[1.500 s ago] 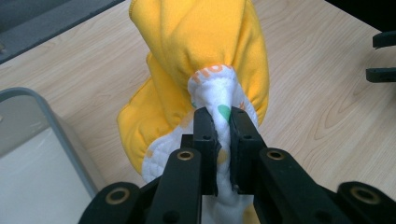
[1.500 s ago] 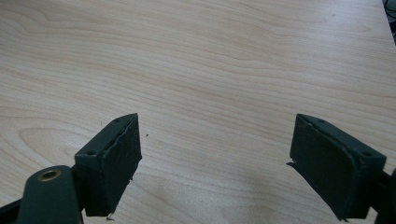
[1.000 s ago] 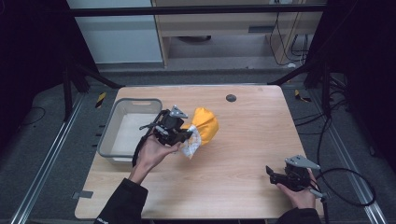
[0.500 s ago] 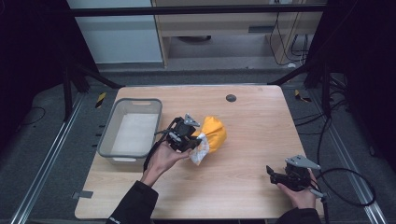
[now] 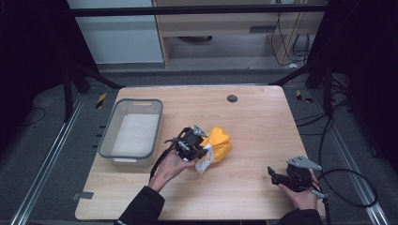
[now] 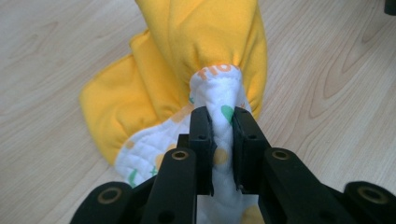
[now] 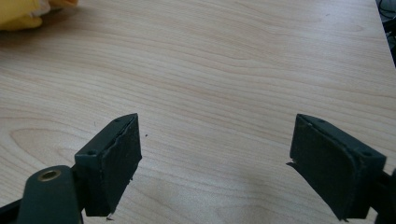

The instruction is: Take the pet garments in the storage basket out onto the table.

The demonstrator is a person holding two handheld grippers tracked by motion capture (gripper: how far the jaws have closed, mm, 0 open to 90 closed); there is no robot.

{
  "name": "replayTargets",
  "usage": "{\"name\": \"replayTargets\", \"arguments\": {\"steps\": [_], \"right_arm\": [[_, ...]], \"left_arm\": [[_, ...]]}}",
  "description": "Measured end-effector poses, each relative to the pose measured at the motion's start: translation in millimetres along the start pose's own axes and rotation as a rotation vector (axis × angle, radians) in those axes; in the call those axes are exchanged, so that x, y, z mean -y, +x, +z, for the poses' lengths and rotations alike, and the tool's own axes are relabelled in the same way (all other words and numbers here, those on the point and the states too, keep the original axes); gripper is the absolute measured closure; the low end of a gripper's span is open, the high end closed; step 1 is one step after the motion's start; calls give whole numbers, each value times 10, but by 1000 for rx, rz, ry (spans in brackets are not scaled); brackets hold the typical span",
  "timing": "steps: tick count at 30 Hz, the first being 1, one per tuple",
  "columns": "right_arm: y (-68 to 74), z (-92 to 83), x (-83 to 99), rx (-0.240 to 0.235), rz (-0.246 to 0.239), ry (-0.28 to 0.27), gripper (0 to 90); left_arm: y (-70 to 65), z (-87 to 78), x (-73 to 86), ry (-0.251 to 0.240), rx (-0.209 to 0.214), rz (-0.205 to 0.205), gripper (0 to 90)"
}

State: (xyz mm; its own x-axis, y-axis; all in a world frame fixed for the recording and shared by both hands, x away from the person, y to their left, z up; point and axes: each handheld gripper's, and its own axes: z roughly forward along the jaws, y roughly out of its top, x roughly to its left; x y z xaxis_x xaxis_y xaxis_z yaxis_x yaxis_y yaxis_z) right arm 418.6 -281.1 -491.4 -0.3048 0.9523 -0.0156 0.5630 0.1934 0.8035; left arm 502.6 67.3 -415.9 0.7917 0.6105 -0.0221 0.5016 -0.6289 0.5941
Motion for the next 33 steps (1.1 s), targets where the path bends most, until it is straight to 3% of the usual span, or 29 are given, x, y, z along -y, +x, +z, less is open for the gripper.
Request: {"name": "replayTargets", "arguments": {"steps": [9,20,27,33], "right_arm": [[-1,2,2,-2,0,4,163],[-2,4,4,-4,1,7,162],[-2,5,6,-4,3,7,160],[-6,4,9,-2,0,6,156]], "left_arm": [[-19,85,42,8,16,8,707],[-38,158,73,19,3,35,486],[-63,104,106,-10,17,76,358],[-69,20,150,-34,22,98,301]]}}
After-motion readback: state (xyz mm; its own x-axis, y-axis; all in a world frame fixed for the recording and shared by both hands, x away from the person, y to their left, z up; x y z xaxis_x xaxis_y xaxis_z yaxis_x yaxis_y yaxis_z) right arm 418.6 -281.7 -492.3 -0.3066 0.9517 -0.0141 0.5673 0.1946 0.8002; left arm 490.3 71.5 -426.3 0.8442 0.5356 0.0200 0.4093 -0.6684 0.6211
